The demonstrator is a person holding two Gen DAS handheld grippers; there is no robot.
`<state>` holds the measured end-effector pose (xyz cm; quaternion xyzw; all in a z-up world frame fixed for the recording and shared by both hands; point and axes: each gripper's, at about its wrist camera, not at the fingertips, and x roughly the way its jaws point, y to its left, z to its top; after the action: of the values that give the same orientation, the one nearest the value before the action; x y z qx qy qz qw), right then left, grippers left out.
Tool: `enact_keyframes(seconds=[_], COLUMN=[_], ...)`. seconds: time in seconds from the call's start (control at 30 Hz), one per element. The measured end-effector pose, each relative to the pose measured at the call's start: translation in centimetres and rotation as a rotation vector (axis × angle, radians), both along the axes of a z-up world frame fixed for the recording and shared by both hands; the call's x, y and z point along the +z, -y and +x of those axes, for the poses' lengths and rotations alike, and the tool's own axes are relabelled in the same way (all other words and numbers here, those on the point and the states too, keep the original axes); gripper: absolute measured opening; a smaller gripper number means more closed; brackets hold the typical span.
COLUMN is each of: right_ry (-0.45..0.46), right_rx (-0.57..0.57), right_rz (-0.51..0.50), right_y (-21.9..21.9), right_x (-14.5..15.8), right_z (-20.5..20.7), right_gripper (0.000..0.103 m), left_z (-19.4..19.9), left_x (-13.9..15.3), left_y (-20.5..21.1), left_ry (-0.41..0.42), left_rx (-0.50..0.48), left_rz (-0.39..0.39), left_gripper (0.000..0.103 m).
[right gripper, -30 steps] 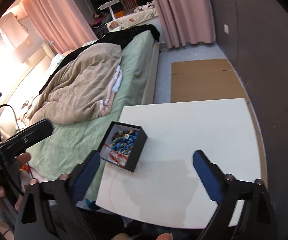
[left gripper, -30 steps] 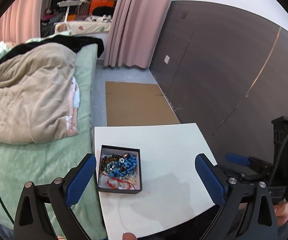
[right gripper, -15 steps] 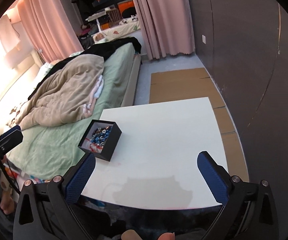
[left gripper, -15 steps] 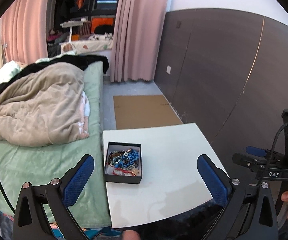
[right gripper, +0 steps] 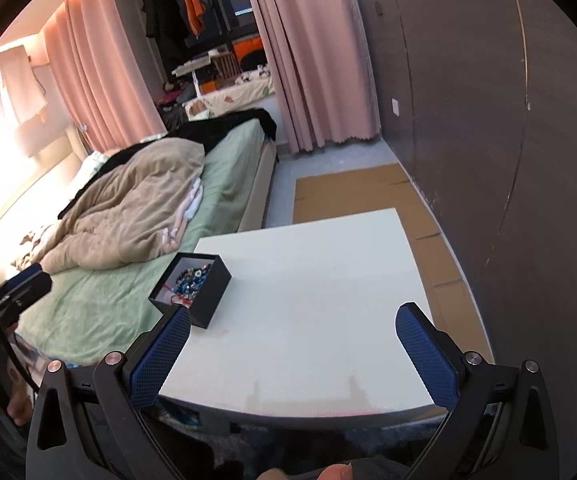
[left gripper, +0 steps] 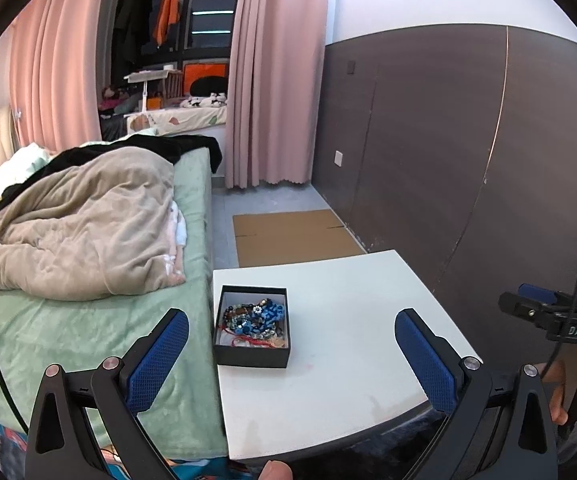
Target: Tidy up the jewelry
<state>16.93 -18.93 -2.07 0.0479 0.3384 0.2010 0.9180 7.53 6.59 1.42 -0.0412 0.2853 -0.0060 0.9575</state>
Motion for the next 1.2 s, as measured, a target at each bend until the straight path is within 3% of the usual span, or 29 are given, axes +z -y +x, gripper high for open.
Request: enact_keyframes(seconds=[0.17,0.43,1.2], right_ry=[0.018,0.005,0.048], right_rx=[-0.017,-0.024,-0.048], right_rz=[-0.077,-0.116,-0.105], right_y=[-0.4,-0.4,-0.1], right_x=[-0.5,-2.2,-2.0], right_z=[-0.9,-1.6,-2.2], right_gripper=[0.103,0.103,0.103], left_z=[-0.3,-0.6,-0.7], left_x=[-1.5,-2.9,-3.6], left_y=[-0.1,0.2,-0.6], left_ry=[0.000,-0.004,0.015], left_rx=[0.016,0.018,0.058], left_rz=[0.018,0.043,0.006], left_gripper=[0.103,0.103,0.103])
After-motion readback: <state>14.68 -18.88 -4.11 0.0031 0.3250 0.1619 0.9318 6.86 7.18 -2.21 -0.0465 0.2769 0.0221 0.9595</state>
